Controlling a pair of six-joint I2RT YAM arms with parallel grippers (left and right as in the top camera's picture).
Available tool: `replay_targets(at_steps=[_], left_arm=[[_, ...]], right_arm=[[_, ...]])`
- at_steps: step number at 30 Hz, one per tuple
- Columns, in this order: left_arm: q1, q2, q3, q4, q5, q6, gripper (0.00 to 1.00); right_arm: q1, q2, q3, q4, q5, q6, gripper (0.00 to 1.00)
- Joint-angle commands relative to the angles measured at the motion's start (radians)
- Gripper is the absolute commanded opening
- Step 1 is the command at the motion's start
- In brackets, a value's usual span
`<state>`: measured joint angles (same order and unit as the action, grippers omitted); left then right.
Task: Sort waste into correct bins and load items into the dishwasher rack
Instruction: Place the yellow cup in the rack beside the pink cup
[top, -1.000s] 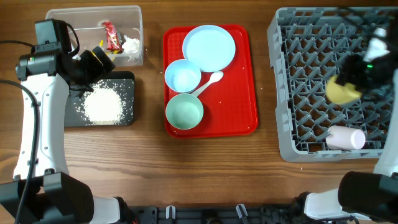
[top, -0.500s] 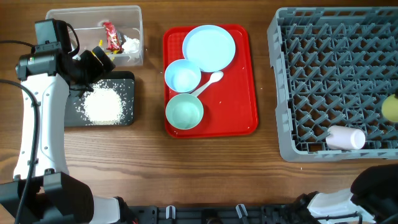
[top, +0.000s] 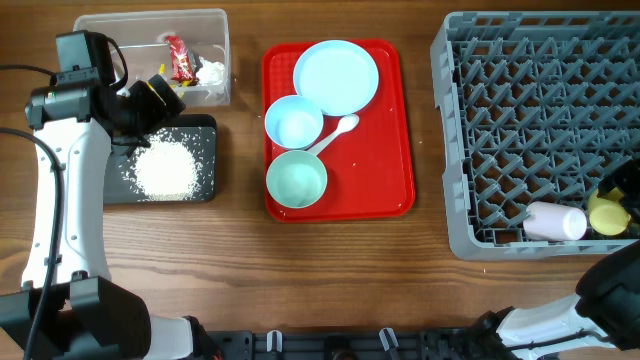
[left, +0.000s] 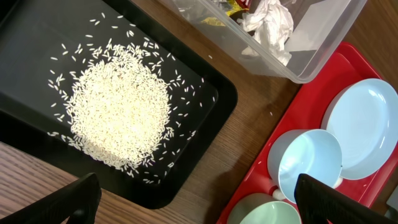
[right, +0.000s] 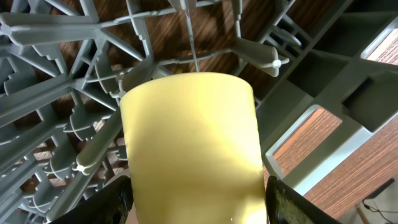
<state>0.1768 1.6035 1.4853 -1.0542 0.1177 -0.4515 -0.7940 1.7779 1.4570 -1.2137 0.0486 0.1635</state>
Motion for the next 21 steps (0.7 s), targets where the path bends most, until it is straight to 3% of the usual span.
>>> replay_targets(at_steps=[1, 3, 7, 13, 21], left_arm=[[-0.003, -0.006, 0.009, 0.002, 0.005, -0.009, 1.00], [-0.003, -0.006, 0.009, 0.002, 0.005, -0.009, 1.00], [-0.003, -0.006, 0.009, 0.002, 0.005, -0.009, 1.00], [-0.003, -0.006, 0.009, 0.002, 0.005, -0.009, 1.00], [-0.003, -0.006, 0.009, 0.002, 0.005, -0.009, 1.00]], right_arm=[[-0.019, 0.039, -0.048, 0.015, 0.034, 0.047, 0.61], [-0.019, 0.038, -0.048, 0.016, 0.033, 0.047, 0.61], [-0.019, 0.038, -0.041, 0.019, 0.025, 0.047, 0.73], [-0.018, 0.032, 0.072, -0.058, 0.019, 0.049, 0.73], [-0.022, 0.003, 0.079, -0.100, -0.035, 0.046, 0.72]])
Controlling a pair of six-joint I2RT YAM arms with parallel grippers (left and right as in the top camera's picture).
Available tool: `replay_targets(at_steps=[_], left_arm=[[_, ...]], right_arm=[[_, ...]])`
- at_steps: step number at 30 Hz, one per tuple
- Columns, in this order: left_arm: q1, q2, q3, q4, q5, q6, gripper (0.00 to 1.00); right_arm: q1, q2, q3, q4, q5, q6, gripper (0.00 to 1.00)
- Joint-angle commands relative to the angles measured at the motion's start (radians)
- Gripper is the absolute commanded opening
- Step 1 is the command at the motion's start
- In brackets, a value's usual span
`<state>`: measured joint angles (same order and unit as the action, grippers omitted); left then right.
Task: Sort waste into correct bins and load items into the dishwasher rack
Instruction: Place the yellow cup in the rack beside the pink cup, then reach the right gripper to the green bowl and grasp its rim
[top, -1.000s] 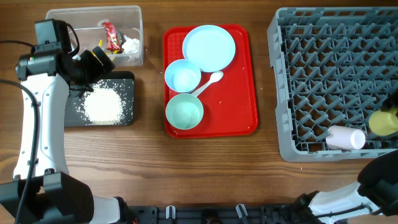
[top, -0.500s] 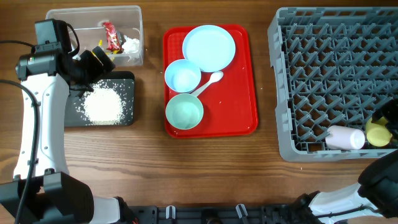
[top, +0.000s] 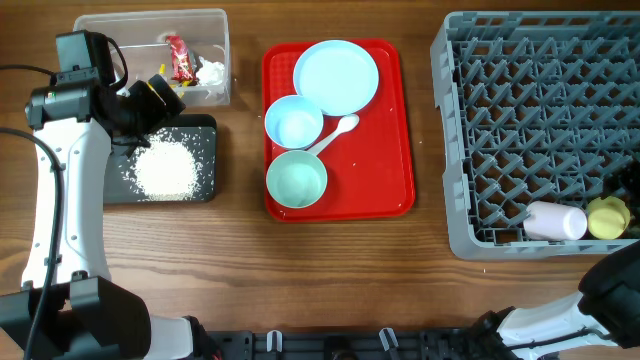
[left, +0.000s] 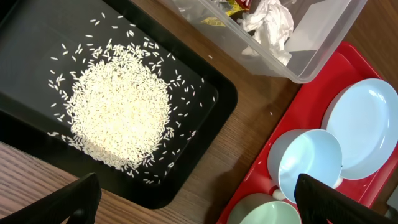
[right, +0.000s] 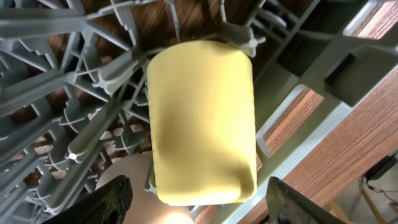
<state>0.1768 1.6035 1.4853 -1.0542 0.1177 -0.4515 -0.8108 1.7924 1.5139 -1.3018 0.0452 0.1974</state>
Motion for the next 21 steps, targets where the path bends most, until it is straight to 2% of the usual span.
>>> replay_targets(at_steps=[1, 4, 6, 10, 13, 16, 18, 21], left_arm=[[-0.003, -0.006, 0.009, 0.002, 0.005, -0.009, 1.00], [-0.003, -0.006, 0.009, 0.002, 0.005, -0.009, 1.00], [-0.003, -0.006, 0.009, 0.002, 0.005, -0.009, 1.00], [-0.003, -0.006, 0.009, 0.002, 0.005, -0.009, 1.00], [-0.003, -0.006, 0.009, 0.002, 0.005, -0.009, 1.00], [-0.003, -0.006, 0.009, 0.002, 0.005, -0.009, 1.00], [-0.003, -0.006, 0.009, 0.002, 0.005, -0.009, 1.00], [-0.003, -0.006, 0.009, 0.002, 0.005, -0.009, 1.00]], right_arm=[[-0.005, -0.019, 0.029, -0.017, -0.036, 0.011, 0.73], [0.003, -0.083, 0.074, -0.025, -0.056, -0.001, 0.73], [0.021, -0.138, 0.125, -0.026, -0.135, -0.032, 0.74], [0.174, -0.258, 0.227, -0.039, -0.205, -0.087, 0.75], [0.424, -0.305, 0.274, -0.043, -0.204, -0.081, 0.76], [0.714, -0.287, 0.275, 0.028, -0.204, -0.005, 0.77], [0.861, -0.230, 0.273, 0.105, -0.204, 0.049, 0.76], [1.005, -0.100, 0.272, 0.159, -0.269, 0.072, 0.75]])
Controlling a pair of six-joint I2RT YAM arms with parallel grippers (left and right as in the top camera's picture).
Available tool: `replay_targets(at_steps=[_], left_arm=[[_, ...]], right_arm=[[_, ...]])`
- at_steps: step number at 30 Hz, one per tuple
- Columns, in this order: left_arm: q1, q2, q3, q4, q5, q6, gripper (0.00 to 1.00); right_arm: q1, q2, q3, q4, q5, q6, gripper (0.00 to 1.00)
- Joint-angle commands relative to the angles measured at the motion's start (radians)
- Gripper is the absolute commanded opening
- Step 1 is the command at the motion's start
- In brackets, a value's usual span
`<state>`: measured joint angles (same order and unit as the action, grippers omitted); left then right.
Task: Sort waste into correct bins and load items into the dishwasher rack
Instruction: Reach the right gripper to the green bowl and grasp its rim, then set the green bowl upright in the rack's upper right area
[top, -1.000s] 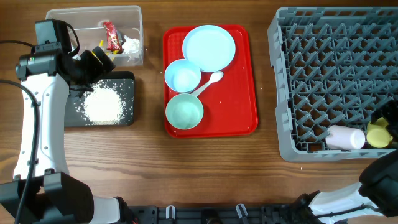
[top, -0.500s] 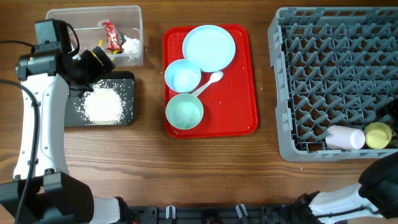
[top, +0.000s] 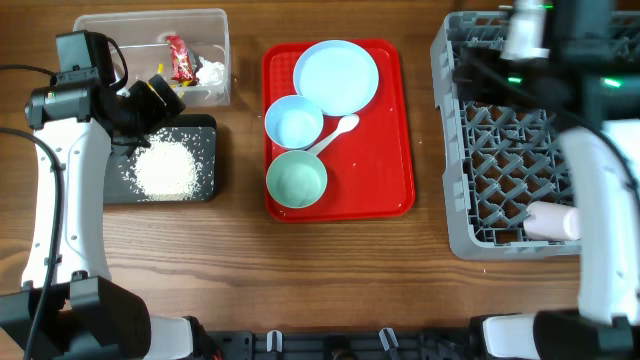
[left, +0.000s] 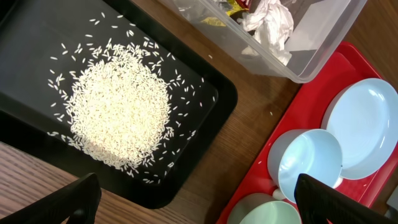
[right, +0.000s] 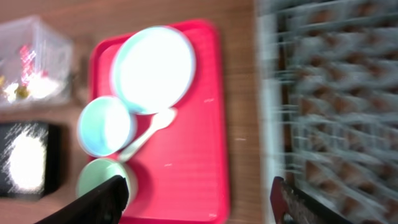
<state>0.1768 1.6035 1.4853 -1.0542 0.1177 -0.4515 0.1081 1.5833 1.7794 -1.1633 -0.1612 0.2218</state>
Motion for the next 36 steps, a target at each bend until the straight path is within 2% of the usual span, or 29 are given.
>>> replay_targets(at_steps=[1, 7, 10, 13, 16, 20, 23, 29, 33, 35, 36], left_arm=[[-0.003, -0.006, 0.009, 0.002, 0.005, -0.009, 1.00], [-0.003, -0.006, 0.009, 0.002, 0.005, -0.009, 1.00], [-0.003, -0.006, 0.009, 0.002, 0.005, -0.009, 1.00], [-0.003, -0.006, 0.009, 0.002, 0.005, -0.009, 1.00], [-0.003, -0.006, 0.009, 0.002, 0.005, -0.009, 1.00], [-0.003, -0.006, 0.009, 0.002, 0.005, -0.009, 1.00], [-0.003, -0.006, 0.009, 0.002, 0.005, -0.009, 1.00], [-0.003, -0.006, 0.009, 0.002, 0.005, -0.009, 1.00], [-0.003, -0.006, 0.009, 0.002, 0.005, -0.009, 1.00], [-0.003, -0.006, 0.009, 0.002, 0.005, -0.009, 1.00], [-0.003, -0.006, 0.009, 0.002, 0.005, -0.009, 1.00]], right_arm=[[0.123, 0.160, 0.006, 0.029, -0.105, 0.041, 0.75], [0.328, 0.486, 0.006, 0.075, -0.121, 0.040, 0.72], [0.373, 0.547, 0.006, 0.082, -0.155, 0.039, 0.72], [0.403, 0.553, 0.002, 0.091, -0.157, 0.030, 0.68], [0.440, 0.555, -0.010, 0.125, -0.172, -0.039, 0.64], [0.455, 0.557, -0.039, 0.151, -0.117, -0.032, 0.58], [0.455, 0.560, -0.101, 0.179, -0.007, -0.010, 0.54], [0.455, 0.566, -0.211, 0.258, 0.004, 0.018, 0.47], [0.455, 0.566, -0.216, 0.279, 0.008, 0.050, 0.24], [0.452, 0.563, -0.216, 0.279, 0.008, 0.055, 0.06], [0.451, 0.559, -0.216, 0.274, 0.009, 0.056, 0.04]])
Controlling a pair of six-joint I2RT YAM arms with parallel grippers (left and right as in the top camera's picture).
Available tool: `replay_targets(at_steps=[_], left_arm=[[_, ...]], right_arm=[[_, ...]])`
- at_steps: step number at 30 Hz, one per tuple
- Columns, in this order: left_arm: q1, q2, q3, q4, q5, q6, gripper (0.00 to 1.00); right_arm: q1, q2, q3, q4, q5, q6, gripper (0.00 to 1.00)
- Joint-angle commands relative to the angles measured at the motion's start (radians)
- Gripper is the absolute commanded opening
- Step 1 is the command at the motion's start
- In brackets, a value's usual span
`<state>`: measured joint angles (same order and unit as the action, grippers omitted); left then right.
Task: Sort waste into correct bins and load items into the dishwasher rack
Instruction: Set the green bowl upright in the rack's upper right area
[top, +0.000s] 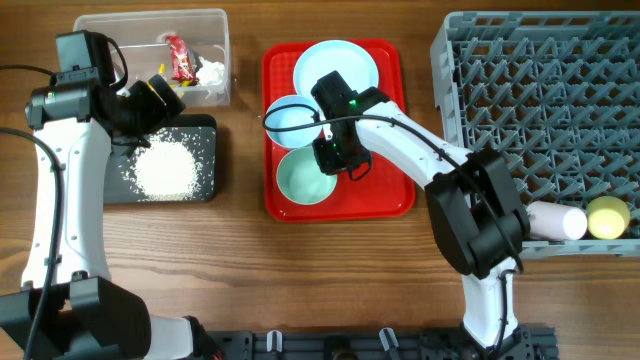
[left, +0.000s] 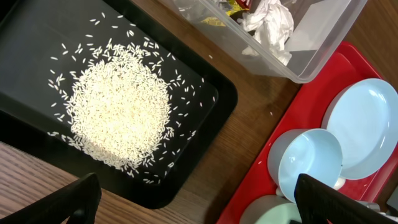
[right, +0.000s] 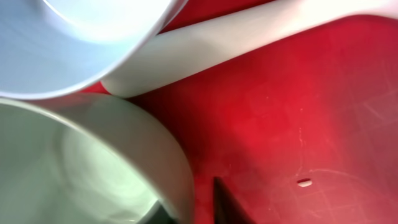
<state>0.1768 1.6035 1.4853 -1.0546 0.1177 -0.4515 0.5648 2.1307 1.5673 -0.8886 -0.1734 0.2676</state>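
A green bowl (top: 297, 180) sits at the near end of the red tray (top: 390, 190), beside a blue bowl (top: 288, 118) and a blue plate (top: 345, 60). My right gripper (top: 330, 160) is down at the green bowl's right rim. In the right wrist view its jaws (right: 189, 205) straddle the bowl wall (right: 124, 155), one finger inside and one outside, with a thin gap showing. A white spoon (right: 249, 31) lies beside them. My left gripper (left: 199, 199) hangs open above the black tray (left: 37, 37) of rice (left: 118, 115). The grey rack (top: 540, 100) holds a yellow cup (top: 607, 217) and a white cup (top: 555, 220).
A clear bin (top: 110, 22) with wrappers and crumpled paper stands at the far left, behind the black tray (top: 205, 190). The rack fills the right side. Bare wood lies between the red tray and the rack and along the near edge.
My right arm was high over the rack's far side, its camera looking down at the red tray. Now its gripper is low on the tray, astride the green bowl's rim. The left arm is unchanged.
My right gripper was close around the yellow cup at the rack's near right corner. Then the cup lay in the rack, with the gripper farther from it. Then the arm stood over the rack's far side, and now it is at the green bowl. The left gripper stayed open over the rice.
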Motion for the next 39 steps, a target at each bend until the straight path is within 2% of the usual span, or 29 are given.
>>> replay_targets(at_steps=[1, 5, 9, 11, 14, 17, 22, 25, 28, 39], left_arm=[[-0.003, -0.006, 0.009, 0.002, 0.005, -0.009, 1.00], [-0.003, -0.006, 0.009, 0.002, 0.005, -0.009, 1.00], [-0.003, -0.006, 0.009, 0.002, 0.005, -0.009, 1.00], [-0.003, -0.006, 0.009, 0.002, 0.005, -0.009, 1.00], [-0.003, -0.006, 0.009, 0.002, 0.005, -0.009, 1.00], [-0.003, -0.006, 0.009, 0.002, 0.005, -0.009, 1.00], [-0.003, -0.006, 0.009, 0.002, 0.005, -0.009, 1.00], [-0.003, -0.006, 0.009, 0.002, 0.005, -0.009, 1.00], [-0.003, -0.006, 0.009, 0.002, 0.005, -0.009, 1.00], [-0.003, -0.006, 0.009, 0.002, 0.005, -0.009, 1.00]], right_arm=[[-0.008, 0.004, -0.002, -0.011, 0.030, 0.010, 0.04], [-0.036, -0.097, 0.024, -0.109, 0.177, 0.024, 0.04], [-0.070, -0.269, 0.051, -0.169, 0.408, 0.026, 0.04], [-0.099, -0.373, 0.051, -0.168, 0.625, 0.052, 0.04], [-0.158, -0.450, 0.051, -0.127, 1.091, 0.069, 0.04], [-0.236, -0.434, 0.049, 0.028, 1.358, -0.065, 0.04], [-0.372, -0.350, 0.049, 0.481, 1.357, -0.443, 0.04], [-0.417, -0.246, 0.049, 0.650, 1.357, -0.710, 0.04], [-0.426, -0.155, 0.049, 0.785, 1.386, -0.839, 0.04], [-0.422, -0.020, 0.047, 0.790, 1.407, -0.867, 0.04]])
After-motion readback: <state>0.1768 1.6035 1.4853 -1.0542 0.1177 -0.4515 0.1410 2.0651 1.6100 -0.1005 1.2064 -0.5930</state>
